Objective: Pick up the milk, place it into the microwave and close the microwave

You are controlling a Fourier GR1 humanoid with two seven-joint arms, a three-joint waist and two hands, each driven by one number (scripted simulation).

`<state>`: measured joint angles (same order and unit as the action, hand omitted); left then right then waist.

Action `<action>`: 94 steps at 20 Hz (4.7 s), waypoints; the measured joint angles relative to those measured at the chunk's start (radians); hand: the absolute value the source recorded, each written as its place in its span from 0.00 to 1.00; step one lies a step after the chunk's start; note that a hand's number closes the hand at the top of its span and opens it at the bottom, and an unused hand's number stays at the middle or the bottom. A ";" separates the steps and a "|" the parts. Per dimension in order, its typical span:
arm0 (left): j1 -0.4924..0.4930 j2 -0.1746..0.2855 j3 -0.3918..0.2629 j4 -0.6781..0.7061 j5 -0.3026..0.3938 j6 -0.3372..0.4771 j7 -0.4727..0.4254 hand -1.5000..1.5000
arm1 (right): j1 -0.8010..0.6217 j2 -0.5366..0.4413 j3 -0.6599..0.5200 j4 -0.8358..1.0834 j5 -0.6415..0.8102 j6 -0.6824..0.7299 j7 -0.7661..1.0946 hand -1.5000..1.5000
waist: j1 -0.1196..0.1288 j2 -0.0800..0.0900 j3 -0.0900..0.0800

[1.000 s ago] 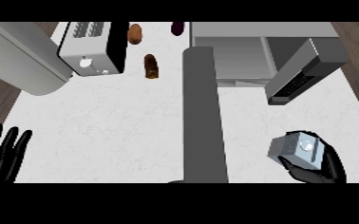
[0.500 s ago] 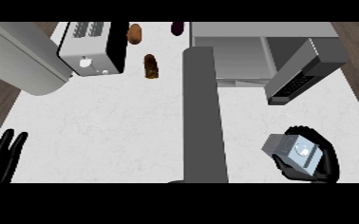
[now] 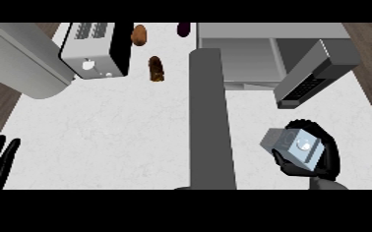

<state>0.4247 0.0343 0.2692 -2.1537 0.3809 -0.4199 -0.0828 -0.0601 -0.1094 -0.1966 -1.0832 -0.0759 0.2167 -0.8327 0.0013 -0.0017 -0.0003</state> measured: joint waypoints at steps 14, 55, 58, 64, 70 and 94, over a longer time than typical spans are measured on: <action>-0.027 -0.001 0.014 0.045 -0.011 0.001 -0.003 0.00 | -0.101 0.081 0.121 -0.244 0.139 -0.228 0.291 1.00 | 0.005 0.001 0.000; -0.198 0.039 0.014 0.149 -0.039 -0.058 0.002 0.00 | -1.027 -0.129 -0.145 0.892 0.237 -0.714 0.148 1.00 | 0.131 0.062 0.004; -0.208 0.041 0.005 0.145 -0.059 -0.054 0.005 0.00 | -1.034 -0.149 -0.120 0.916 0.278 -0.814 0.156 0.00 | 0.146 0.071 0.004; -0.228 0.044 -0.016 0.148 -0.101 -0.053 0.003 0.00 | -1.059 -0.166 -0.081 0.958 0.336 -0.941 0.190 0.00 | 0.168 0.082 0.004; -0.254 0.039 -0.042 0.164 -0.131 -0.048 0.006 0.00 | -1.079 -0.155 -0.077 0.997 0.346 -0.942 0.240 0.00 | 0.178 0.090 0.006; -0.270 -0.012 -0.143 0.159 -0.226 -0.022 0.016 0.00 | -1.022 -0.160 -0.143 0.997 0.282 -0.703 0.187 0.00 | 0.141 0.070 0.007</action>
<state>0.1551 0.0226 0.1257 -1.9951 0.1551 -0.4419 -0.0671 -1.0823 -0.2692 -0.3400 -0.0860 0.2060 -0.4867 -0.6459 0.1420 0.0678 0.0066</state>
